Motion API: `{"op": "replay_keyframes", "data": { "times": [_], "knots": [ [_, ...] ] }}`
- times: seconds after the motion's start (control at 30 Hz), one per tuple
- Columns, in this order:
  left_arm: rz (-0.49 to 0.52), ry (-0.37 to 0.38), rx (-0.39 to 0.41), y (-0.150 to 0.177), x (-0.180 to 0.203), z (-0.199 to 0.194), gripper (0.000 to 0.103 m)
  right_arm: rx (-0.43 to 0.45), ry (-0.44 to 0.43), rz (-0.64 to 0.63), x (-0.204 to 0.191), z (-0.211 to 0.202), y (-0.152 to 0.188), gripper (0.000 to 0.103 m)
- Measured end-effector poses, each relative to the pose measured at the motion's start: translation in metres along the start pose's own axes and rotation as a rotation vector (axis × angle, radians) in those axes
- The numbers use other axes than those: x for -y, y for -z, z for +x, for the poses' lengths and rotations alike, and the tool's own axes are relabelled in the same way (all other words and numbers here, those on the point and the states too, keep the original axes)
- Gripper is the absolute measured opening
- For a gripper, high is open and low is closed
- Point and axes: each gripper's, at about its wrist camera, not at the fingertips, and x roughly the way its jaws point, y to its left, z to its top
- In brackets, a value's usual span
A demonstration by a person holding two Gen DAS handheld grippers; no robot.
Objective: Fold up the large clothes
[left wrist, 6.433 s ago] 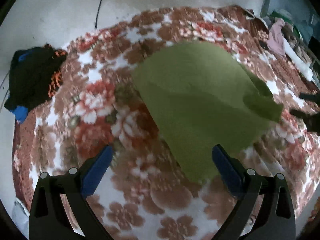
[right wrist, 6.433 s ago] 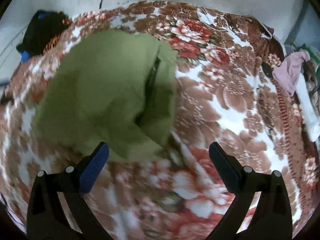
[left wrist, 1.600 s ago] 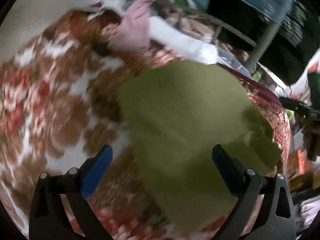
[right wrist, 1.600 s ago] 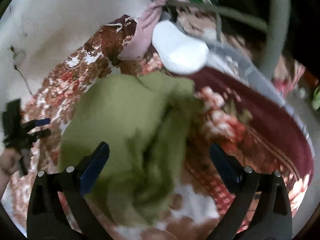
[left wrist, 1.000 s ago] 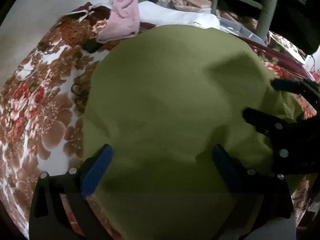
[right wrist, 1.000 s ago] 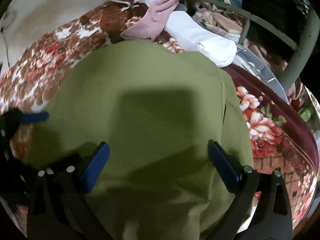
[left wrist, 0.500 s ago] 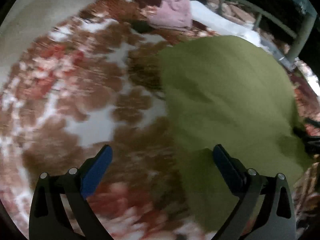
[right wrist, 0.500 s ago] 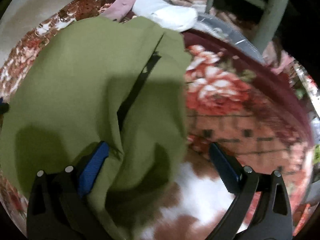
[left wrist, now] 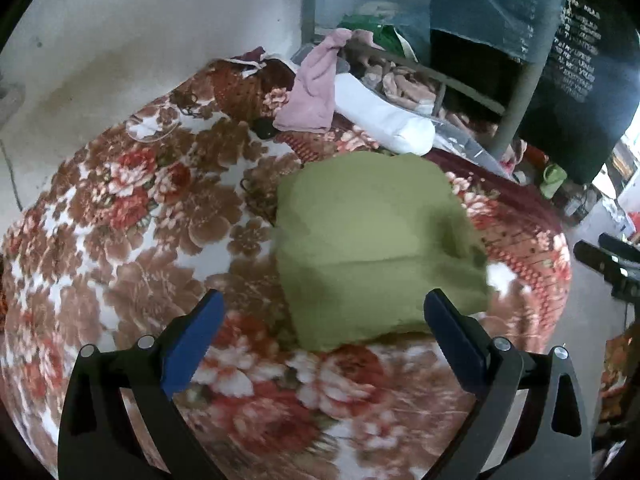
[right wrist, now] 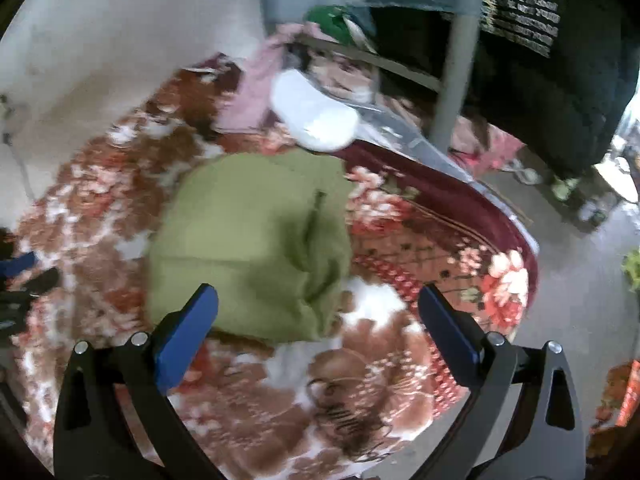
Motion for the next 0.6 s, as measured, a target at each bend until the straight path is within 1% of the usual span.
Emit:
{"op": "replay_keyframes", "data": {
  "times": [0.1, 0.2, 0.3, 0.33, 0.5, 0.6],
  "knots": [
    [-0.081, -0.037, 0.006, 0.007, 0.018, -0.015, 0.098, -0.025, -0.048, -0.058, -0.01, -0.009, 0.007, 0.098],
    [-0.103, -0.023, 0.038, 0.014, 0.034, -0.03, 0.098, 0.009, -0.067, -0.11, -0.014, -0.022, 0.016, 0.098],
    [-0.135, -0.003, 0.08, 0.021, 0.042, -0.043, 0.098, 0.058, -0.071, -0.112, -0.006, -0.037, 0.023, 0.098],
    [-0.153, -0.011, 0.087, 0.026, 0.045, -0.046, 0.098, 0.062, -0.07, -0.112, -0.004, -0.04, 0.025, 0.098],
    [-0.182, -0.041, 0.042, 0.045, 0.05, -0.045, 0.098, 0.054, -0.061, -0.148, 0.004, -0.044, 0.031, 0.098],
    [-0.119, -0.064, 0.009, 0.055, 0.058, -0.045, 0.098, 0.063, -0.061, -0.149, 0.005, -0.045, 0.033, 0.098]
  ]
}}
